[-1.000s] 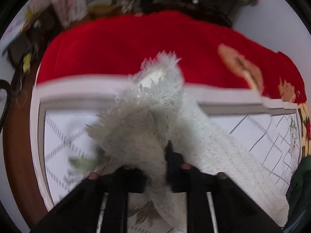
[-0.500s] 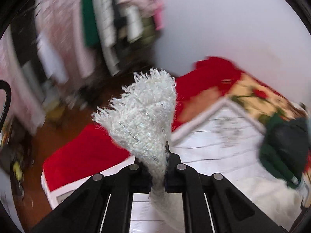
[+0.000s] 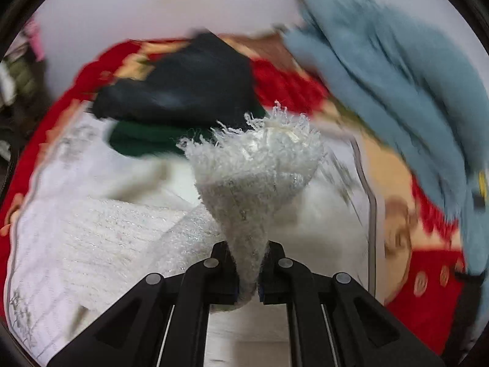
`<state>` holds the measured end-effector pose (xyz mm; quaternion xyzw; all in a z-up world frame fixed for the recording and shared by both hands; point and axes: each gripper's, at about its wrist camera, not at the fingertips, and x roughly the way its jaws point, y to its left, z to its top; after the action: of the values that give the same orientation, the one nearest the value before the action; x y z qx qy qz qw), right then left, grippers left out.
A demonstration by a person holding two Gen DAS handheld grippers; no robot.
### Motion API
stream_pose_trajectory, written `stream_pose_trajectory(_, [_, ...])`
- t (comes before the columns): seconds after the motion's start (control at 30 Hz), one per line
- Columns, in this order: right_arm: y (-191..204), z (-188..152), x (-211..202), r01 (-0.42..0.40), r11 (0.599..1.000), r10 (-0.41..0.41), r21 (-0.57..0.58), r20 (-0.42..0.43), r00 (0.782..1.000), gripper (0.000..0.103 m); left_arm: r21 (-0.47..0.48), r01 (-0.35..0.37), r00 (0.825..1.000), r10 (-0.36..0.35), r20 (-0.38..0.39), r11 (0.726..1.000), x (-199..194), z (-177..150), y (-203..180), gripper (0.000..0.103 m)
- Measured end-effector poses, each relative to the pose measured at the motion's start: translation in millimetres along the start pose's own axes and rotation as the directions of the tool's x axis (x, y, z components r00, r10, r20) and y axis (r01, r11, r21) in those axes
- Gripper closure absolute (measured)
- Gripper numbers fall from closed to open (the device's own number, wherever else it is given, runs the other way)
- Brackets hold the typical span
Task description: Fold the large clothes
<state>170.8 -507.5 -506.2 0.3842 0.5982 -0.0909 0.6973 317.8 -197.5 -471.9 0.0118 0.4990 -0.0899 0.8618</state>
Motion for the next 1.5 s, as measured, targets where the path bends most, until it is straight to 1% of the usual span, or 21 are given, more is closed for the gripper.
stream_pose_trajectory(0.1, [-23.3,2.2,-1.8,0.032,0.999,-0.032,0.017,0.002,0.999,0.024,0.056,-0.007,0.997,0.011,-0.081,0.998,30.2,-14.6,-29.2,0.097])
stream_pose_trajectory(0.2, [-40.5,4.2,-5.0,0.063,0.998,-0.063,0.005,0.018,0.998,0.024,0.074,-0.014,0.993,0.023,-0.115,0.997,34.9,-27.8,-36.3,0.089])
stream_pose_trajectory(0.23, [-41.0,4.2,-6.2,0.066,0.998,-0.066,0.003,0.03,0.997,0.024,0.071,-0.01,0.993,0.018,-0.117,0.997,32.7,-28.3,-33.8,0.077])
stream_pose_trajectory(0.27, [-40.7,4.7,-7.5,0.069,0.998,-0.069,0.001,0.042,0.997,0.024,0.067,0.007,0.991,0.002,-0.133,0.998,31.6,-29.1,-31.5,0.042])
stream_pose_trajectory(0.33, [-44.7,7.8,-16.3,0.066,0.998,-0.066,-0.008,0.055,0.996,0.023,0.054,0.038,0.989,-0.03,-0.144,0.998,23.7,-25.3,-35.6,0.002])
stream_pose_trajectory(0.47, [-39.2,17.7,-29.5,0.021,1.0,-0.02,-0.022,0.046,0.999,0.023,0.011,0.005,0.993,-0.004,-0.12,1.0,12.5,-21.9,-20.9,0.002])
stream_pose_trajectory(0.57, [-17.0,27.6,-24.0,-0.034,0.999,0.034,-0.032,0.016,0.999,0.023,-0.088,-0.08,0.991,0.07,-0.11,0.993,-12.1,-23.4,20.5,0.002])
stream_pose_trajectory(0.63, [2.3,37.5,-12.6,-0.078,0.996,0.077,-0.041,-0.025,0.997,0.023,-0.131,-0.165,0.982,0.15,-0.117,0.978,-19.2,-27.0,45.8,0.002])
stream_pose_trajectory(0.67, [16.2,43.5,-2.4,-0.103,0.993,0.1,-0.06,-0.048,0.994,0.023,-0.151,-0.212,0.973,0.195,-0.123,0.965,-22.9,-30.6,61.3,0.002])
stream_pose_trajectory(0.73, [35.6,47.9,12.1,-0.116,0.989,0.11,-0.091,-0.077,0.991,0.023,-0.179,-0.331,0.941,0.308,-0.143,0.927,-26.7,-39.2,96.1,0.002])
stream_pose_trajectory(0.83, [80.9,52.8,51.7,-0.131,0.974,0.105,-0.185,-0.148,0.983,0.026,-0.187,-0.437,0.894,0.402,-0.199,0.88,-20.1,-50.7,131.9,0.002])
stream_pose_trajectory(0.9, [106.6,51.7,81.7,-0.083,0.955,0.027,-0.283,-0.198,0.98,0.057,-0.206,-0.481,0.87,0.434,-0.234,0.852,-17.4,-57.5,155.4,0.002])
stream_pose_trajectory(0.93, [111.9,51.4,87.2,-0.037,0.947,-0.021,-0.32,-0.178,0.984,0.082,-0.213,-0.493,0.864,0.444,-0.237,0.844,-18.2,-59.8,163.1,0.002])
stream_pose_trajectory(1.0, [108.1,54.7,82.1,0.03,0.945,-0.069,-0.324,-0.108,0.992,0.085,-0.22,-0.523,0.847,0.472,-0.245,0.823,-20.3,-65.7,177.2,0.002])
stream_pose_trajectory(1.07, [96.0,63.3,78.4,0.09,0.956,-0.116,-0.279,-0.077,0.99,0.089,-0.225,-0.533,0.841,0.481,-0.249,0.816,-21.8,-67.9,184.9,0.002])
stream_pose_trajectory(1.13, [91.0,64.2,83.6,0.113,0.952,-0.158,-0.284,-0.141,0.977,0.089,-0.224,-0.534,0.839,0.48,-0.255,0.815,-20.6,-68.1,186.9,0.002])
stream_pose_trajectory(1.23, [105.6,63.8,70.5,0.135,0.938,-0.201,-0.318,-0.183,0.962,0.074,-0.208,-0.529,0.842,0.476,-0.255,0.823,-18.8,-57.9,184.2,0.002])
stream_pose_trajectory(1.3, [124.5,67.2,50.4,0.147,0.928,-0.2,-0.343,-0.125,0.972,0.073,-0.191,-0.526,0.844,0.482,-0.235,0.829,-16.1,-41.8,178.8,0.002])
stream_pose_trajectory(1.37, [143.8,71.3,31.9,0.14,0.927,-0.173,-0.347,-0.068,0.982,0.051,-0.182,-0.512,0.854,0.474,-0.214,0.84,-11.3,-25.2,174.6,0.002])
stream_pose_trajectory(1.43, [168.4,76.6,29.2,0.082,0.934,-0.11,-0.348,-0.062,0.992,0.039,-0.172,-0.488,0.867,0.453,-0.208,0.855,3.1,-4.6,170.9,0.001])
stream_pose_trajectory(1.5, [187.2,85.8,46.7,0.077,0.927,-0.116,-0.368,-0.086,0.99,0.039,-0.135,-0.486,0.866,0.455,-0.209,0.863,28.5,15.6,165.5,0.001])
